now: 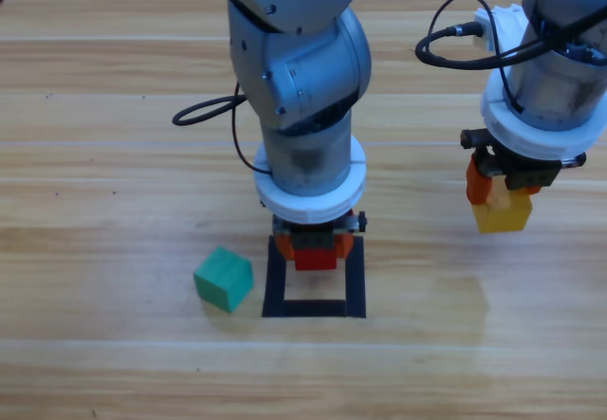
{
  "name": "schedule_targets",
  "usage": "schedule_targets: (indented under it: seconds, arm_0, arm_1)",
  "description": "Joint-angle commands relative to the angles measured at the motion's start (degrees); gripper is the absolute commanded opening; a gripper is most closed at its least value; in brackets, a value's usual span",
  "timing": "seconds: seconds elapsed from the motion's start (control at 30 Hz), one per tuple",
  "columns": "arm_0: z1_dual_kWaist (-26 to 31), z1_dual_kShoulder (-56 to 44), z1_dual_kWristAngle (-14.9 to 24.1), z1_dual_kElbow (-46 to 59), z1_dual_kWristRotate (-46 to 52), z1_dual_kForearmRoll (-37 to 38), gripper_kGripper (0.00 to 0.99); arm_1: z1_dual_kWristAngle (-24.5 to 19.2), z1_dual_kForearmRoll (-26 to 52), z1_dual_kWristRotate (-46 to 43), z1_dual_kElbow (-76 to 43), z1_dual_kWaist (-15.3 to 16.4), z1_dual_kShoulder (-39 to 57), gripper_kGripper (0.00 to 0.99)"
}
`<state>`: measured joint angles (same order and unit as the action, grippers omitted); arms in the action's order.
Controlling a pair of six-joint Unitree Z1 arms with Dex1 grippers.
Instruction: Stack the blocks in the rectangular block: red at the bottom, yellow in the middle, green on top
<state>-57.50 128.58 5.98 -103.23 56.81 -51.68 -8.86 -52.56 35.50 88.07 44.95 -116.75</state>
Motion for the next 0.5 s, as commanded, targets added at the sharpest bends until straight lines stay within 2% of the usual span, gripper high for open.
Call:
schedule_targets:
  seconds: [0.03,0.5]
  arm_0:
    - [-1.6,3.3,0.6,0.5,0.7,-0.2,0.121]
    - [-2.4,5.1,0.1,1.6,0.0,1.5,0.121]
  arm_1:
    - [-0.3,0.4,0.2,-1.8,-1.7,1.8,0.176]
    - [0.2,0.5,0.1,-1.8,-1.7,1.6,0.176]
